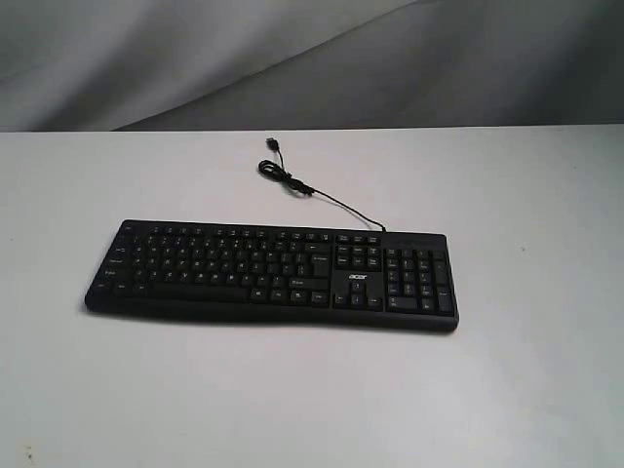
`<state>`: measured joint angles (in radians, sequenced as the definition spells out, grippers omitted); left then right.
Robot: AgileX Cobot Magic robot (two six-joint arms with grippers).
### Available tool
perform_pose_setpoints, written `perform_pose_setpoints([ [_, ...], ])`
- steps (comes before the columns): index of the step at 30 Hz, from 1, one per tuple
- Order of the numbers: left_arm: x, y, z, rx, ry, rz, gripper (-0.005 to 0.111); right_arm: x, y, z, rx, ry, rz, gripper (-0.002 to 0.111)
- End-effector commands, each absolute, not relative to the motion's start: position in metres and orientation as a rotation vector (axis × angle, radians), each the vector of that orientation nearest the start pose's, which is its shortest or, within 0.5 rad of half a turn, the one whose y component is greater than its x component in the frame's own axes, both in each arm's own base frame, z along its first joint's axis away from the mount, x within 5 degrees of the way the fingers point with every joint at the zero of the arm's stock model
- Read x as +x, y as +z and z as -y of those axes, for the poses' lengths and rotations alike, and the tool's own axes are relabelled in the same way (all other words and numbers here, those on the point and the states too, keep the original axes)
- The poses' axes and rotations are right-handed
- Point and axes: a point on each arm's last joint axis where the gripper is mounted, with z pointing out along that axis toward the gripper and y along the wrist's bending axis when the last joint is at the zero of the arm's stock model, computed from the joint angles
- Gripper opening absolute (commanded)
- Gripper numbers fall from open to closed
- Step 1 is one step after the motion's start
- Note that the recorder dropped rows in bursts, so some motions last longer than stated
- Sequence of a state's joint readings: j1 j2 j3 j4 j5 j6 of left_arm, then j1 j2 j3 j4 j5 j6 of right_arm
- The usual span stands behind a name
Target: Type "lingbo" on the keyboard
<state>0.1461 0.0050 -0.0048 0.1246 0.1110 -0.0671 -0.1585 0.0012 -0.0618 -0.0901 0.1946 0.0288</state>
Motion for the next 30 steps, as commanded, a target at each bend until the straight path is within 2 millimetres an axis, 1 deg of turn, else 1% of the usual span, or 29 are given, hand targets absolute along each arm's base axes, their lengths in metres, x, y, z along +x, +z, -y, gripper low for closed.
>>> perform_pose_setpoints([
  [1, 0.056, 0.204, -0.009, -0.077, 0.162, -1.586, 0.001, 0.055, 0.198, 0.010, 0.108, -0.172, -1.651, 0.000],
  [7, 0.056, 0.204, -0.009, -0.077, 0.162, -1.586, 0.001, 0.054, 0.189, 0.011, 0.112, -0.182, -1.751, 0.000],
  [11, 0.056, 0.204, -0.009, -0.077, 0.162, -1.586, 0.001, 0.052, 0.182, 0.013, 0.085, -0.238, -1.840, 0.000],
  [30, 0.056, 0.204, -0.009, -0.077, 0.162, -1.586, 0.001, 0.052, 0.182, 0.013, 0.085, -0.238, -1.840, 0.000],
])
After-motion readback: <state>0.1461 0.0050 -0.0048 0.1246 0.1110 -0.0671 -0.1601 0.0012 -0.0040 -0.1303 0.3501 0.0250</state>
